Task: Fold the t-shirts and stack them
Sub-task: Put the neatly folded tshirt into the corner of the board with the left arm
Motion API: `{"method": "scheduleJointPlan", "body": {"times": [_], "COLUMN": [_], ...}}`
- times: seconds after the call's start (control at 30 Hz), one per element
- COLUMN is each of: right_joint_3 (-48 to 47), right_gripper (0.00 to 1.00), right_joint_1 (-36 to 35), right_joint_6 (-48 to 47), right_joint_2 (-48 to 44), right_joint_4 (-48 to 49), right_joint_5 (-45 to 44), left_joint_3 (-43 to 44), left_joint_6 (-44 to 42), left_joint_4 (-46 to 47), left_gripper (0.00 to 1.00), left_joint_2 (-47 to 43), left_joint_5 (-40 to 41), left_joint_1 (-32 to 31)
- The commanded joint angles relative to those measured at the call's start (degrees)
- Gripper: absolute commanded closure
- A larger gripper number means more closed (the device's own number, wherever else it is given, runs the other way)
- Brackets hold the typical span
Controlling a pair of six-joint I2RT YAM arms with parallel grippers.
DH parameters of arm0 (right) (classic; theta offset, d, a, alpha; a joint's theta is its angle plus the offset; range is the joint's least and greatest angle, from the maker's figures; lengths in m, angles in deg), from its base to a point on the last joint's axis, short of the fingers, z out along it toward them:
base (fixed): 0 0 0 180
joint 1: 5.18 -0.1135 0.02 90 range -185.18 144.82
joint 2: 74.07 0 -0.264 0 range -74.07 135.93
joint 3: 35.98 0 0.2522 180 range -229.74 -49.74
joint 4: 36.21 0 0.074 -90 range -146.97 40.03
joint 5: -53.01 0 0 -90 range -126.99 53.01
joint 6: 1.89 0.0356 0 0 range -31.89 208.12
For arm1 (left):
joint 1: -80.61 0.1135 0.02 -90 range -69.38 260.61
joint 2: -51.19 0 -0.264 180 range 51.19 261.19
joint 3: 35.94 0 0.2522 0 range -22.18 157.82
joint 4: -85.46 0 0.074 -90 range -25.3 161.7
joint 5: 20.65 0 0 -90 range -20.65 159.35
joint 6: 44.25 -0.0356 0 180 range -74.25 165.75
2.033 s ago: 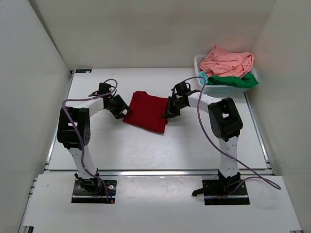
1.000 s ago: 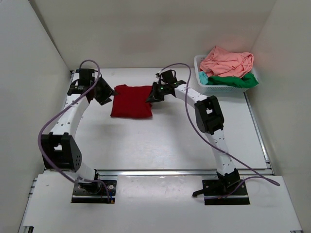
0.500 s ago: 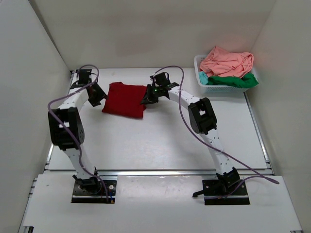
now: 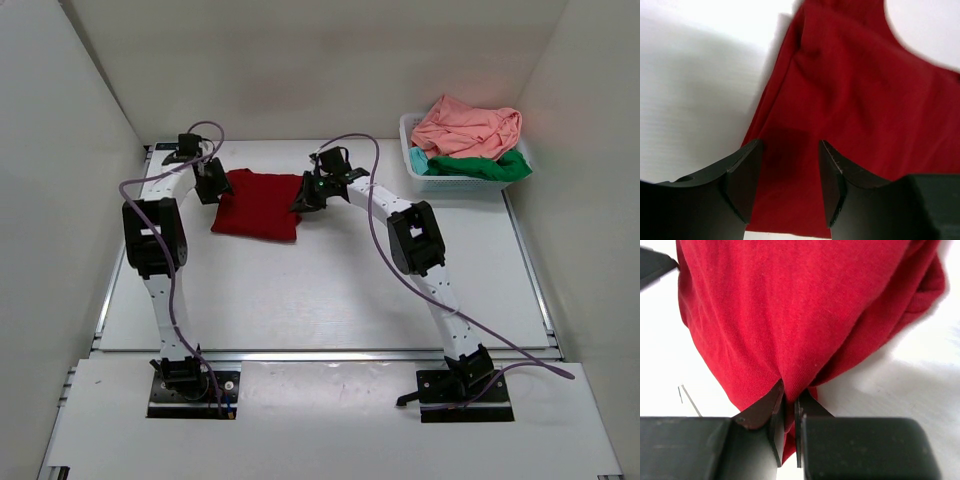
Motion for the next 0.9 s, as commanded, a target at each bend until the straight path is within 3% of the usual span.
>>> {"method": "scheduleJointPlan", "body": {"times": [0.0, 0.1, 0.2, 0.3, 0.33, 0.4, 0.47, 0.6, 0.87], "right_joint_3": [-2.2, -2.9, -3.3, -4.3, -4.9, -4.8, -4.1, 1.2, 27.7], "right_gripper": [1.0, 1.0, 0.8, 0.43, 0.24, 0.07, 0.01, 0.01, 0.0], "right_joint_1": [1.1, 1.2, 1.6, 1.4, 2.0, 2.3, 2.8, 4.2, 3.2], "right_joint_6": [0.2, 0.1, 0.2, -1.4, -1.6, -2.7, -3.6, -6.7, -9.3], "right_joint_2": [0.6, 0.4, 0.4, -0.4, -1.1, -3.3, -5.8, -14.5, -36.7], "right_joint_4": [0.1, 0.3, -0.2, -2.0, -3.2, -5.4, -7.4, -12.4, -14.7], "right_joint_5": [-0.3, -0.5, -0.7, -2.1, -2.8, -4.2, -6.9, -12.0, -16.3], "left_joint_3": [2.2, 4.8, 9.2, 13.1, 14.3, 15.9, 16.8, 19.0, 32.7], "left_joint_6": [-4.6, -6.8, -8.4, -7.9, -7.3, -6.3, -4.8, -3.7, -1.3], "left_joint_4": [-4.8, -10.0, -14.5, -17.3, -17.8, -19.0, -19.7, -21.1, -26.8], "left_gripper": [0.4, 0.41, 0.43, 0.71, 0.85, 0.97, 1.0, 1.0, 1.0], "left_joint_2": [-0.8, 1.1, 4.0, 6.7, 7.8, 8.9, 9.6, 10.7, 17.8], "left_joint_5": [-1.1, 0.5, 3.7, 5.9, 6.4, 7.6, 8.2, 8.8, 11.7], "left_joint_1": [-0.8, -1.7, -2.3, -4.4, -4.4, -4.2, -3.6, -0.9, 4.1]}}
